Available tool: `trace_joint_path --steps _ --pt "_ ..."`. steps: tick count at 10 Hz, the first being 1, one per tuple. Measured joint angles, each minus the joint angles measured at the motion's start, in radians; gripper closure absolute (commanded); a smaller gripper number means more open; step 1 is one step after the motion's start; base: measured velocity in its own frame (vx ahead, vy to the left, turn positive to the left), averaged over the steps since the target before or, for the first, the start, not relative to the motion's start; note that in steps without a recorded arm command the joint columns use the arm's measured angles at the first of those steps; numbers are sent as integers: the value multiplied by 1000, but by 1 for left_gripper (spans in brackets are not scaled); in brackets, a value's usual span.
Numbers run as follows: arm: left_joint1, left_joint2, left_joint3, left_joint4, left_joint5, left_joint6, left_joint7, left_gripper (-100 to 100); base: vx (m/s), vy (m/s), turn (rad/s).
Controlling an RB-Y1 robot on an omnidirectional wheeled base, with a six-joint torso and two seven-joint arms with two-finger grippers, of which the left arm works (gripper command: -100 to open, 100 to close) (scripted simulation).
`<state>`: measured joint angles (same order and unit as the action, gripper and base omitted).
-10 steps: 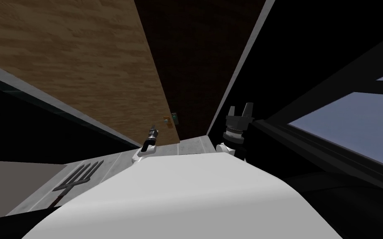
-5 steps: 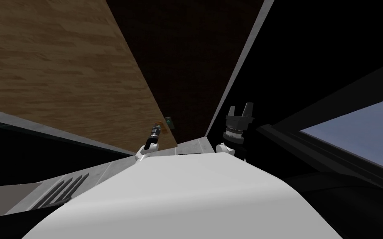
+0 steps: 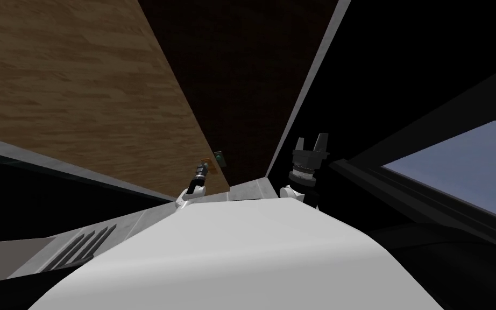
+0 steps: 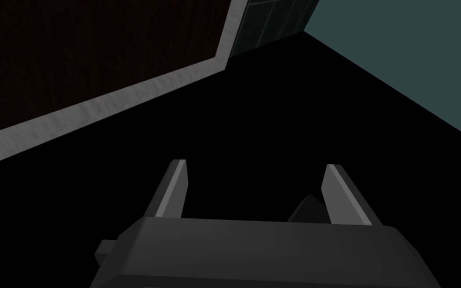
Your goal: Pull the door open
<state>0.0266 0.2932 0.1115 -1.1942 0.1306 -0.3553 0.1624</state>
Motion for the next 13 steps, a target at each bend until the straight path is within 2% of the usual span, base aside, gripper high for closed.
trace_joint_path --steps 3,4,6,7,11,13 --pt "13 4 1 -23 1 11 1 100 -148 40 15" --pt "3 11 -2 6 2 0 6 100 -140 36 32" --pt "27 15 1 -5 2 -4 7 100 -201 58 -7" --pt "33 26 1 -5 3 0 12 -100 -216 38 -72" --pt "40 38 -42 -28 1 -8 34 -100 -205 20 -57" --pt "46 37 -65 -49 -2 -5 40 -100 -146 -10 -70"
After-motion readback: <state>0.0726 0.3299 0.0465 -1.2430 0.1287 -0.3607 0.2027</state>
